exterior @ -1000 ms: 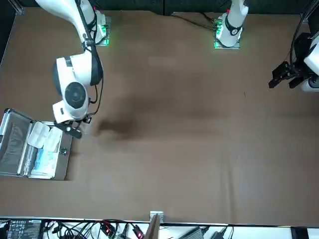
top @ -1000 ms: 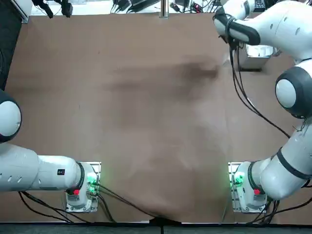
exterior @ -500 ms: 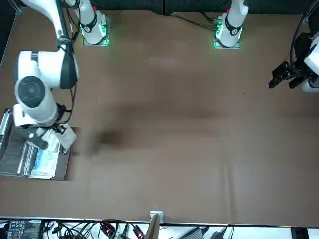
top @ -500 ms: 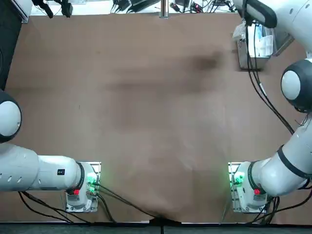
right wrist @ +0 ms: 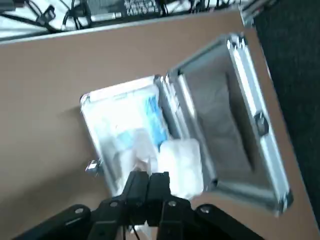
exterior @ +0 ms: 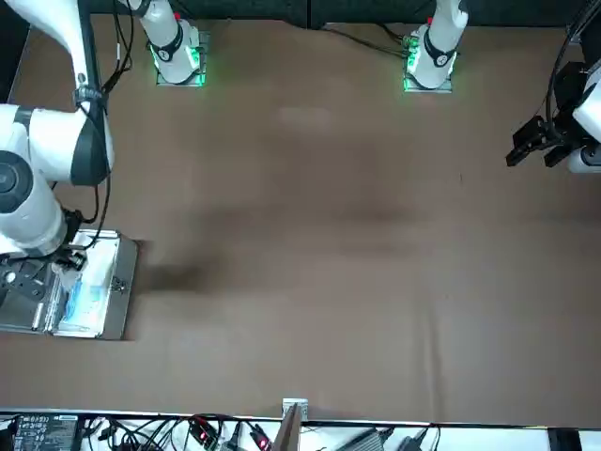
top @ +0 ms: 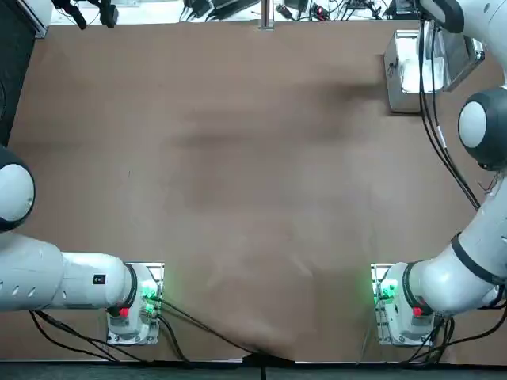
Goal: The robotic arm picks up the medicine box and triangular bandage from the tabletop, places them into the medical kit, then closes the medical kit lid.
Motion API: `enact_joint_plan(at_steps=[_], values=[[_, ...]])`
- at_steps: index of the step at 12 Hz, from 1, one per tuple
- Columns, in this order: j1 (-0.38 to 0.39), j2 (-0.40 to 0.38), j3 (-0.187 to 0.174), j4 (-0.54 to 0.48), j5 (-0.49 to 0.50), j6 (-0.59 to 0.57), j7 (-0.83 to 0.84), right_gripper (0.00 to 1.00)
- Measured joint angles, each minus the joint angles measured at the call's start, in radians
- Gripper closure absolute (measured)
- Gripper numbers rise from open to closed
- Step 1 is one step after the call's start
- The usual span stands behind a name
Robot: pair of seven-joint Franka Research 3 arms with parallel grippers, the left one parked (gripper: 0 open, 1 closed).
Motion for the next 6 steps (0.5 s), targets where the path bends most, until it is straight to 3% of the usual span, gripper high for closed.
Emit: enact_joint_plan(at_steps=[6], values=[[-0.064,0.077,0.0,0.008,-0.032,0.163,-0.108,0.99]])
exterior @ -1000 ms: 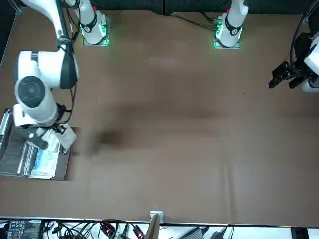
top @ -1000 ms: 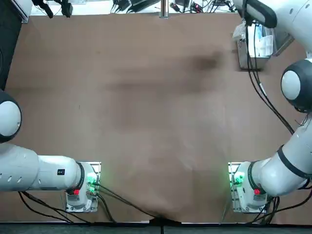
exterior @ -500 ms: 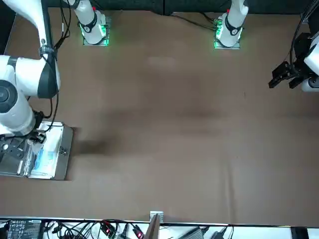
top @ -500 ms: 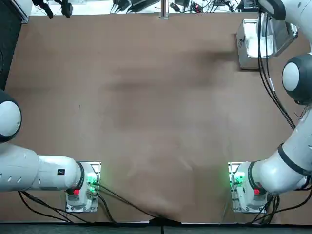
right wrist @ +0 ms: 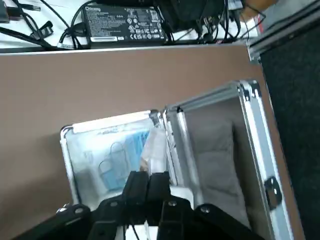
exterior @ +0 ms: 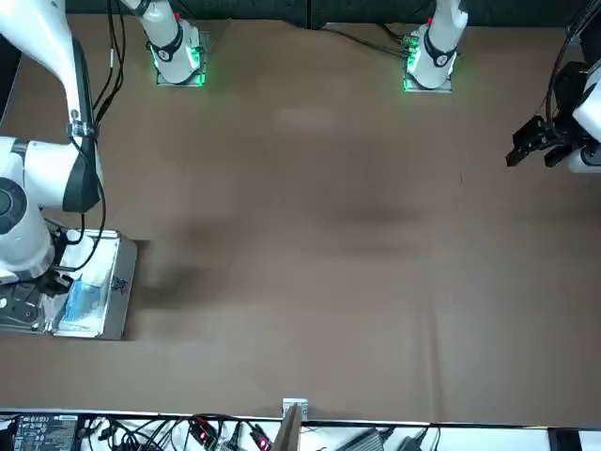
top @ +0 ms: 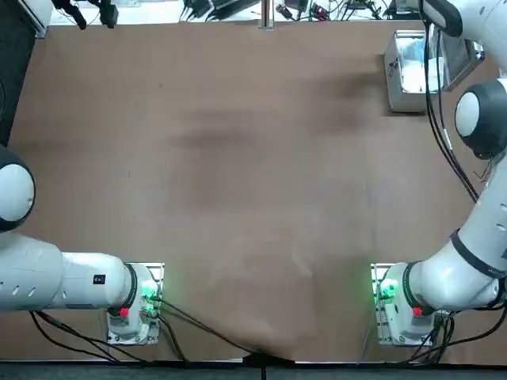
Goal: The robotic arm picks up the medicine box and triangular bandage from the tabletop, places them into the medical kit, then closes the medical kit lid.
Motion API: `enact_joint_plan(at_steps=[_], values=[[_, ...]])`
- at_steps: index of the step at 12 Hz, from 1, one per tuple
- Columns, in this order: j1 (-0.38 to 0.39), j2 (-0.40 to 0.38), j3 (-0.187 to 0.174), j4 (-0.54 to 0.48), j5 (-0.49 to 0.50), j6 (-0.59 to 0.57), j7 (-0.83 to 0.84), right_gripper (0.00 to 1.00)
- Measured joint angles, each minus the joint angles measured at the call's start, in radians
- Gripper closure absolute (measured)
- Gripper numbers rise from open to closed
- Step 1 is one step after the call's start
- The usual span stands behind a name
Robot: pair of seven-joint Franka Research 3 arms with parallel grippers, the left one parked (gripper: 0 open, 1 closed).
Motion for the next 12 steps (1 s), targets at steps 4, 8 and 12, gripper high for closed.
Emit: enact_joint_plan(at_steps=[4,8,12], values=[[-0.024,0.036,0.0,0.001,-0.075,0.057,-0.033,0.99],[-0.048,0.052,0.0,0.003,-0.089,0.066,-0.049,0.99],[-0.062,0.065,0.0,0.003,-0.09,0.066,-0.092,0.99]])
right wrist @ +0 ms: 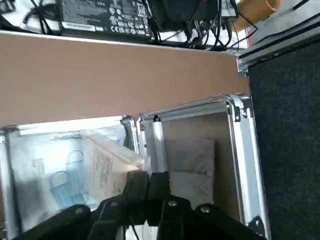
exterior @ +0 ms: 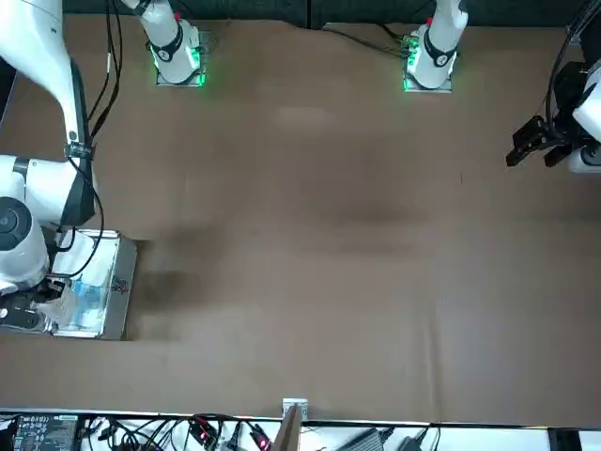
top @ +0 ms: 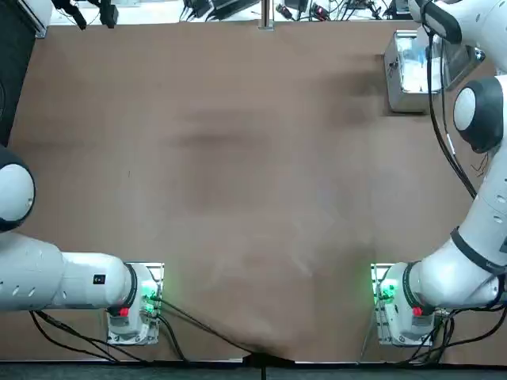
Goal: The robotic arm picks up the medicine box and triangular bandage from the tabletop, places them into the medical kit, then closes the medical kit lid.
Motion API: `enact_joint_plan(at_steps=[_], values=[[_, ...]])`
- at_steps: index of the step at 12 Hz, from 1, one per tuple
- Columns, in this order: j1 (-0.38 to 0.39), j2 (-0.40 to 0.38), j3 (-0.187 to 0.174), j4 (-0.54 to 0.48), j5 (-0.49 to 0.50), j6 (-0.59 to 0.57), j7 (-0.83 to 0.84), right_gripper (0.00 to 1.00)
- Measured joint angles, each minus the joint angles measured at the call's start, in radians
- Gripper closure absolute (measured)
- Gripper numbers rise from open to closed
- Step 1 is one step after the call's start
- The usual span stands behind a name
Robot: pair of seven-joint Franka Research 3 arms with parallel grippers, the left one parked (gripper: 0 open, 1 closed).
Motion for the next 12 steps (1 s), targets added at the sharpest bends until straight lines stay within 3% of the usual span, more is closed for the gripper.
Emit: enact_joint_plan(at_steps=[12], values=[[-0.017,0.01,0.0,0.016,-0.003,-0.011,-0.065,0.99]])
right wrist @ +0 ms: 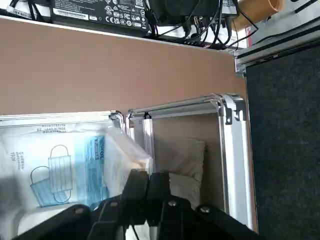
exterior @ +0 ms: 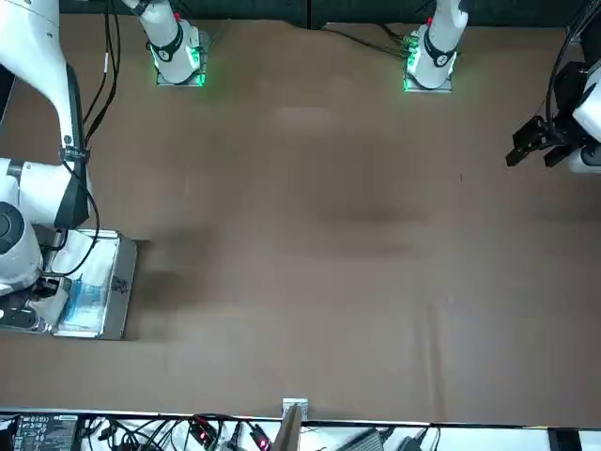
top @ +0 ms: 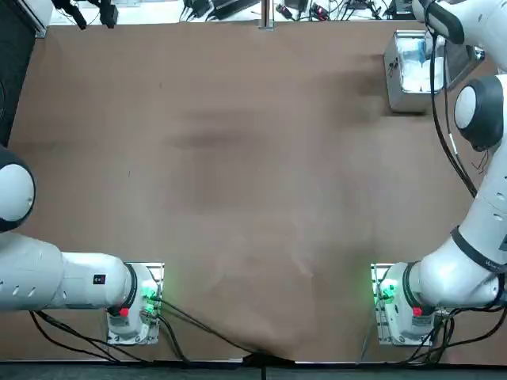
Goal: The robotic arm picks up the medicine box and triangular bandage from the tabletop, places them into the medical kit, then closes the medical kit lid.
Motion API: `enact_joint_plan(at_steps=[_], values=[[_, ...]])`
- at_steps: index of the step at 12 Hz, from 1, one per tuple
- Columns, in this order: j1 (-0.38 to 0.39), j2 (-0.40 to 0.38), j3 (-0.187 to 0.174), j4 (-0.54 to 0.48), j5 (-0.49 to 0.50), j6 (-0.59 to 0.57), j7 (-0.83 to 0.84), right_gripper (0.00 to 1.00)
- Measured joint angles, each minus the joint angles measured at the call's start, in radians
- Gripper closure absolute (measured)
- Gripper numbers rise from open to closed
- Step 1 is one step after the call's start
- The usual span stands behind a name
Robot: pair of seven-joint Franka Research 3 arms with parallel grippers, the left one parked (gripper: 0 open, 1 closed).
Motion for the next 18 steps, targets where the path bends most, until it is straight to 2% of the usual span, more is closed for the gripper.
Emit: enact_joint_plan(at_steps=[12,18], values=[[0.002,0.015,0.007,0.001,-0.001,-0.005,0.004,0.99],[0.024,0.038,0.018,0.001,-0.001,0.009,0.099,0.96]])
